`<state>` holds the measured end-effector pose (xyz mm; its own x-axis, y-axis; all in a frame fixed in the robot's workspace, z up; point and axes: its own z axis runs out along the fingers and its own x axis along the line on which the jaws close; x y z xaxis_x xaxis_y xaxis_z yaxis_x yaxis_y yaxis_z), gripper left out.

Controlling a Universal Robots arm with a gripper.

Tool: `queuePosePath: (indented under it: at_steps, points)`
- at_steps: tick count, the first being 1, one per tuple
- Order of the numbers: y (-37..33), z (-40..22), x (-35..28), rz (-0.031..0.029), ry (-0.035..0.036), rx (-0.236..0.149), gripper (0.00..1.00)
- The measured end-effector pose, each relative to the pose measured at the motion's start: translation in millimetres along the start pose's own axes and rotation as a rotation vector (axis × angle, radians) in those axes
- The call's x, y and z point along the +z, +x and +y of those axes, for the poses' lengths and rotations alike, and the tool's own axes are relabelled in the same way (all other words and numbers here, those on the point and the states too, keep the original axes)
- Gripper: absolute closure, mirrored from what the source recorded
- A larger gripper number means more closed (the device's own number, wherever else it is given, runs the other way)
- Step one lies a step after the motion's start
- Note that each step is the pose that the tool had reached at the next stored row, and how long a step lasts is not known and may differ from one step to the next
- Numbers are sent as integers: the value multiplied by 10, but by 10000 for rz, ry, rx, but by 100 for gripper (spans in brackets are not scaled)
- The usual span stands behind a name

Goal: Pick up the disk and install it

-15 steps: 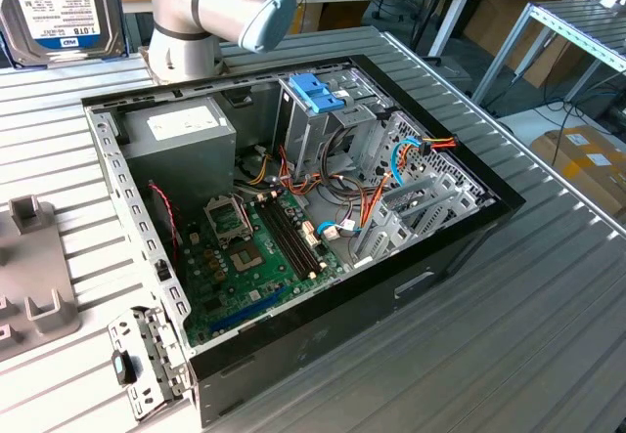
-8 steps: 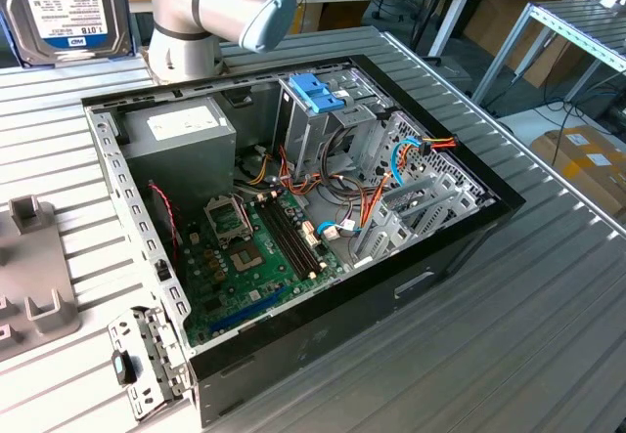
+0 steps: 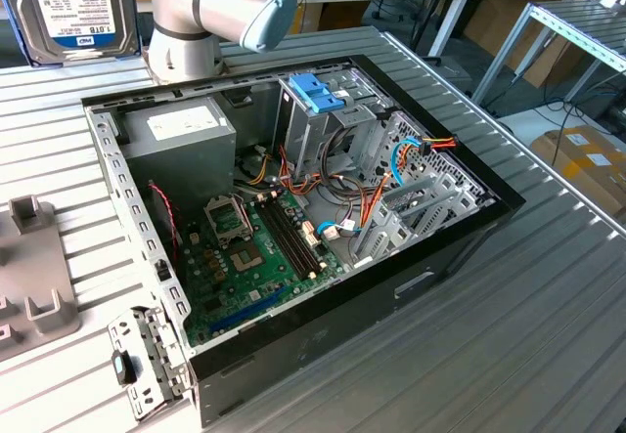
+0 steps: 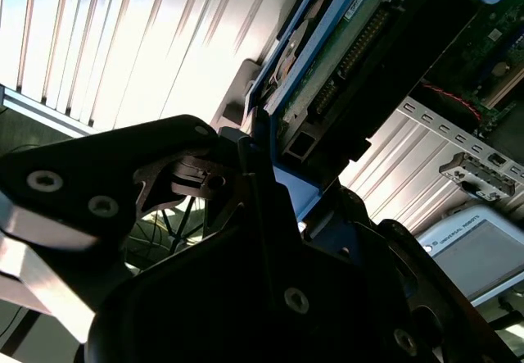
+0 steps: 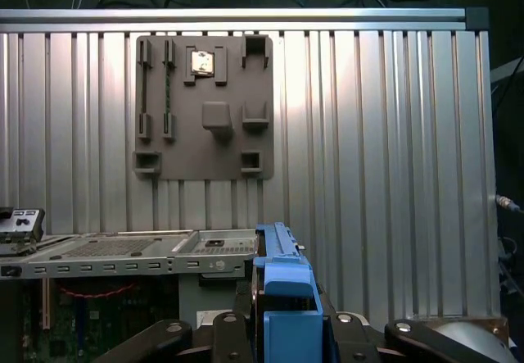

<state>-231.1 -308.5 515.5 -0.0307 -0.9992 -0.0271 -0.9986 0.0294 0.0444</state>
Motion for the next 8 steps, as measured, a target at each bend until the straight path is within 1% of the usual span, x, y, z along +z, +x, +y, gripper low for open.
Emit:
queuePosePath:
  at_steps: [8]
  points:
    - [-2, -66, -3, 0, 0, 0, 63]
